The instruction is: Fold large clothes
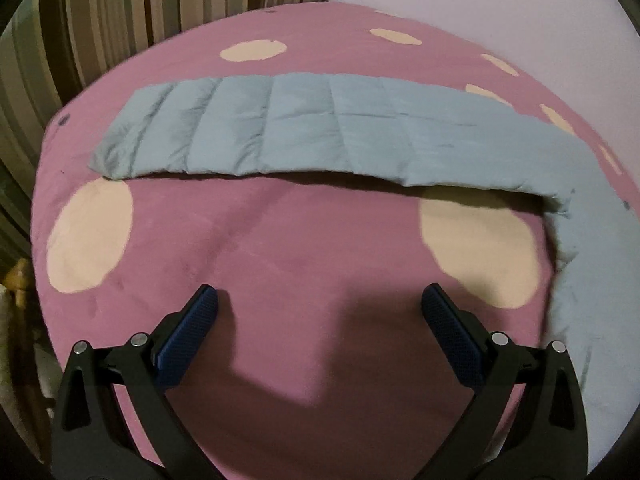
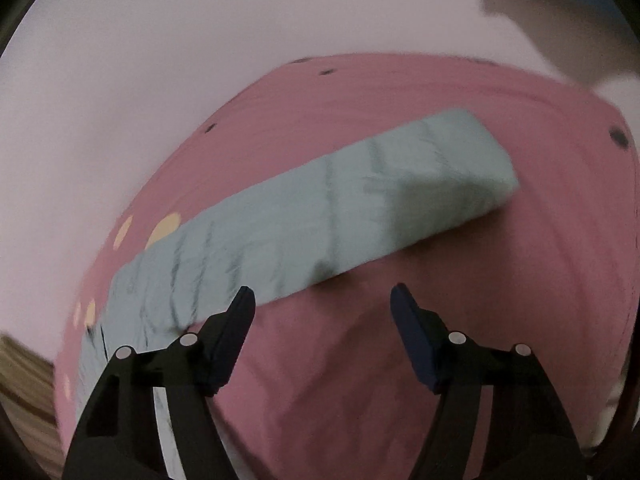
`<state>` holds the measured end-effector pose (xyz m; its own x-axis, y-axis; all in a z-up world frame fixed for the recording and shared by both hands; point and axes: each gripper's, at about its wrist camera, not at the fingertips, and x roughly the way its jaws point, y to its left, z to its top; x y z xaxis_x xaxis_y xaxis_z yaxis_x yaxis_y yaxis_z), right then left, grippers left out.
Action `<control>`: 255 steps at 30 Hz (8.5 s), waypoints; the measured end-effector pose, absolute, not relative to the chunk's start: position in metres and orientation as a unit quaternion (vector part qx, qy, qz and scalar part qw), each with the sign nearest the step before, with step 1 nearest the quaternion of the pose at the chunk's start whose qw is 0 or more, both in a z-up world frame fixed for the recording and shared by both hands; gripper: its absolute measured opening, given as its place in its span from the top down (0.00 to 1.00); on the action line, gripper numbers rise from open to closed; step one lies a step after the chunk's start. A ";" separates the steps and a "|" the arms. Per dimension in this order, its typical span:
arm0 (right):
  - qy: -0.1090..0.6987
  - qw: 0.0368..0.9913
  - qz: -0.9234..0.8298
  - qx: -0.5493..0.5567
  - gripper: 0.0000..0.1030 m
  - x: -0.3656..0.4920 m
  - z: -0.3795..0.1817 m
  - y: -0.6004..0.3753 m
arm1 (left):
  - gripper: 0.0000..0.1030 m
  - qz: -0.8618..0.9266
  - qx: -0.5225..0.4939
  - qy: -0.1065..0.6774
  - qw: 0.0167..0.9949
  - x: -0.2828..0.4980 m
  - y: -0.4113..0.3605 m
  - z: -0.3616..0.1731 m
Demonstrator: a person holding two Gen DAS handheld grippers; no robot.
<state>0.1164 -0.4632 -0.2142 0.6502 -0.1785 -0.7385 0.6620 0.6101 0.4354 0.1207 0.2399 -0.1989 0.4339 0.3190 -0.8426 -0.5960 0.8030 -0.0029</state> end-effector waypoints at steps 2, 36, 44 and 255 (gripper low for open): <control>0.326 0.820 -0.256 0.394 0.33 0.110 -0.224 -0.478 | 0.02 0.283 -0.138 0.456 0.832 0.121 0.237 -0.199; 0.226 0.823 -0.293 0.431 0.94 0.101 -0.235 -0.555 | 0.02 0.362 -0.053 0.452 0.813 0.127 0.227 -0.204; 0.238 0.885 -0.225 0.331 0.94 0.144 -0.174 -0.478 | 0.02 0.368 -0.040 0.454 0.811 0.128 0.223 -0.206; 0.443 0.862 -0.236 0.078 0.12 0.219 -0.282 -0.383 | 0.95 -0.076 -0.040 0.425 0.901 0.304 -0.104 -0.158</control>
<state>0.2191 -0.3831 -0.2821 0.4966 -0.3379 -0.7995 0.4762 0.8762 -0.0745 0.3035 -0.1040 -0.1584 0.6272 -0.1700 -0.7601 0.1028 0.9854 -0.1356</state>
